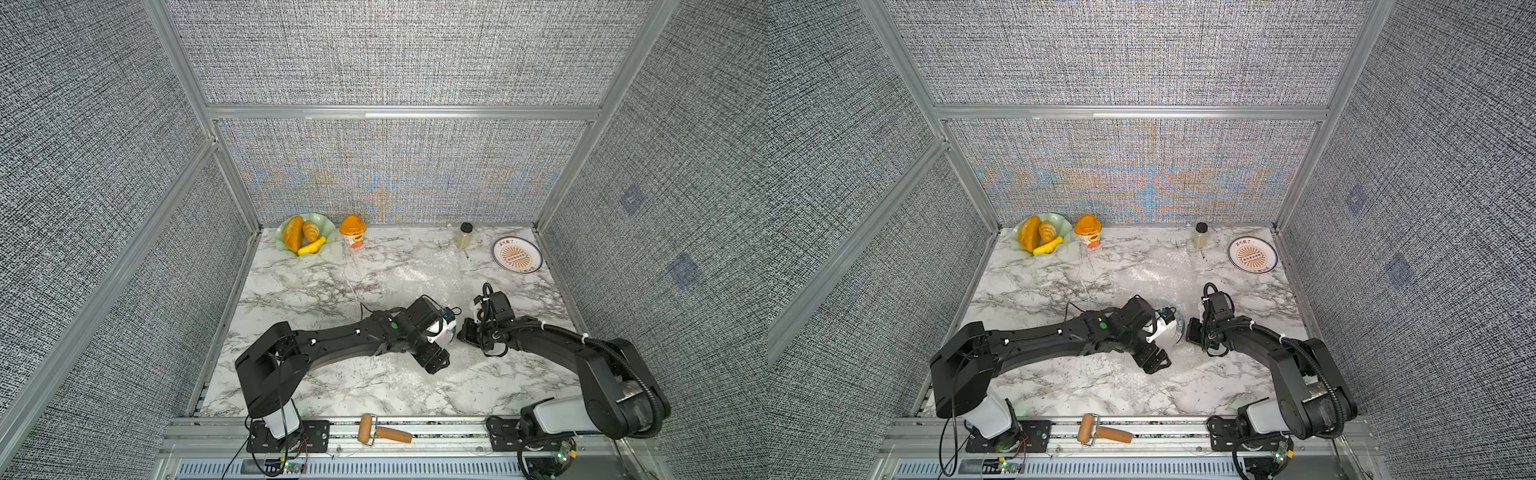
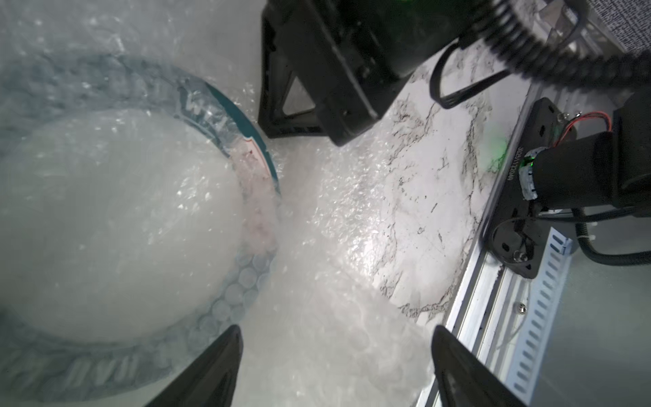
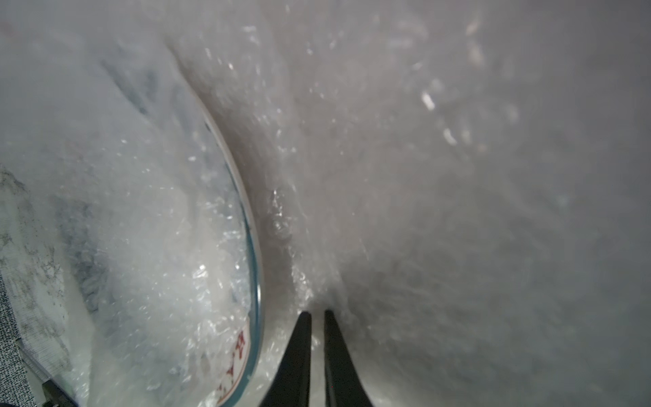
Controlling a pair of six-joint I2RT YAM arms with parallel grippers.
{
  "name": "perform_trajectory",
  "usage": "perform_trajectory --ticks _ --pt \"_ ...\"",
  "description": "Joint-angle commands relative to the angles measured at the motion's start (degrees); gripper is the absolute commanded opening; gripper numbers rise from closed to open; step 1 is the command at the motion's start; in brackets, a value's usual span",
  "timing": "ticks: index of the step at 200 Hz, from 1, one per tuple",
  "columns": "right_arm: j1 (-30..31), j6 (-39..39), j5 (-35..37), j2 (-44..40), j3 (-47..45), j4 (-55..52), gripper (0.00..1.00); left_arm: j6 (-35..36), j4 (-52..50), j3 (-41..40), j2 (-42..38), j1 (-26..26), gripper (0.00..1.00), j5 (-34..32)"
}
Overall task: Unpack dinner plates from bubble wrap
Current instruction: Unwrap the bubble wrap.
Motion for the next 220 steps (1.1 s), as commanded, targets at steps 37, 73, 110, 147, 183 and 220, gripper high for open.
perform_trajectory --ticks 37,73,110,147,183,220 --pt "-0.2 0.5 -0.3 -0.7 -0.3 -0.9 0.13 0.9 -4.5 5.5 6.7 -3.8 0.85 -9.5" --pt "-0.4 0.5 -0.4 -0.3 -0.4 -0.8 0.13 -1.4 -8.7 8.3 7.9 -4.2 0.65 -19.1" --pt "-0.5 0.4 -0.8 0.0 -0.1 -0.7 0.13 -5.5 -16.8 15.1 10.6 -4.3 0.06 -25.9" --pt "-0.7 0.3 -0.8 0.0 -0.1 -0.8 0.13 -9.5 -12.0 11.5 2.5 -4.1 0.00 -27.7" --pt "-0.8 0.1 -1.1 0.7 -0.1 -0.5 0.13 -12.9 -10.4 6.7 -6.7 -1.5 0.00 -30.1" --pt "-0.8 0.4 -1.5 0.9 -0.2 -0.1 0.13 -17.2 -12.3 2.0 -12.7 2.9 0.00 -34.3"
